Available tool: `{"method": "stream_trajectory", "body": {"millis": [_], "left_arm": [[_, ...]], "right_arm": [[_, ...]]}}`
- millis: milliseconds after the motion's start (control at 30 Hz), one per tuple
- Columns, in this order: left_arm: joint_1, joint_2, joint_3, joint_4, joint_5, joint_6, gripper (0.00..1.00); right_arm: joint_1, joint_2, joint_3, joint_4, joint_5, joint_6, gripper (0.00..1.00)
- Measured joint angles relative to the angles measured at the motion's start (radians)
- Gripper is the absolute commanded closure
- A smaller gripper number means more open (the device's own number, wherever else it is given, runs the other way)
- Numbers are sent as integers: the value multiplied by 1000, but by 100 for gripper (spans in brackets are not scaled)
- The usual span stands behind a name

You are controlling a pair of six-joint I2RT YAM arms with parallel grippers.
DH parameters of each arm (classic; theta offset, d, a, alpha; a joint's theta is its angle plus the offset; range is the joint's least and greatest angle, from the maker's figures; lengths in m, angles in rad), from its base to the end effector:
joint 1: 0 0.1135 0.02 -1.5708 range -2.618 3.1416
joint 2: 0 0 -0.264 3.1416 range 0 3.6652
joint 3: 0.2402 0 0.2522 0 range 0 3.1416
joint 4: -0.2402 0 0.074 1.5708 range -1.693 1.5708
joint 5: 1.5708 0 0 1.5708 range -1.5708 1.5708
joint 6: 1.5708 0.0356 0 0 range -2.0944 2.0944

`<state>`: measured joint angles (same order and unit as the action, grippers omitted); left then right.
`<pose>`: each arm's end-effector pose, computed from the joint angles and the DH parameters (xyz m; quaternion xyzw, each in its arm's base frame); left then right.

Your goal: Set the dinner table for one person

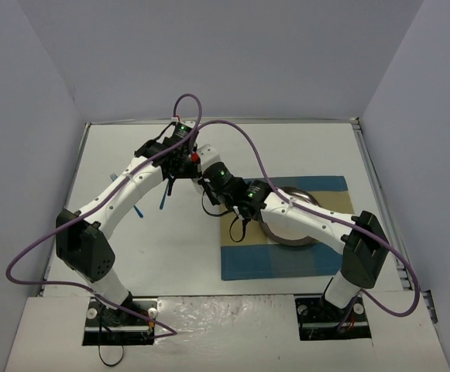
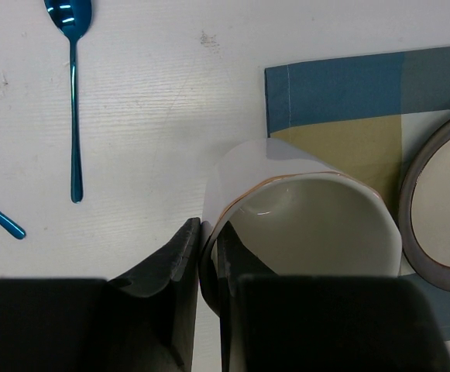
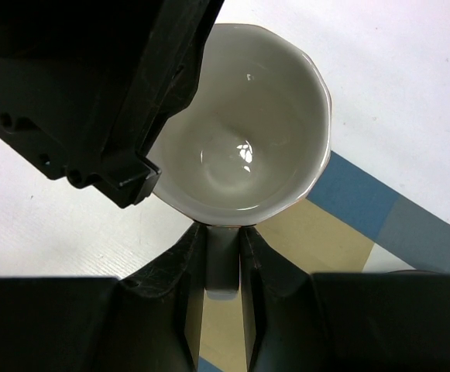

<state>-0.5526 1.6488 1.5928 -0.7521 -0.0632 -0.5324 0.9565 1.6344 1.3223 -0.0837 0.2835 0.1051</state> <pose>0.3112 -0.1892 0.3437 -0.0024 0.9278 -0.1669 0.3337 0.2319 0.3114 0.3171 -0.2689 0.7828 0.1764 0.5327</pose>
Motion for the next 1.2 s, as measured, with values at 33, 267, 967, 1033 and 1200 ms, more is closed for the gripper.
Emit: {"method": "stream_trajectory", "body": {"millis": [33, 267, 967, 1033, 1200], "left_arm": [[0, -1, -1, 0, 0, 0, 81], [-3, -67, -7, 20, 18, -8, 60], [224, -310, -162, 87, 110, -6, 46], [237, -335, -187, 105, 123, 15, 41], [267, -397, -261, 151, 162, 80, 27]], "right_arm": [[0, 0, -4, 7, 1, -2, 100], [0, -6, -88, 47, 6, -22, 100], [-140, -364, -335, 126, -59, -107, 100], [-193, -396, -355, 125, -89, -110, 100], [-339, -460, -400, 131, -129, -142, 100]]}}
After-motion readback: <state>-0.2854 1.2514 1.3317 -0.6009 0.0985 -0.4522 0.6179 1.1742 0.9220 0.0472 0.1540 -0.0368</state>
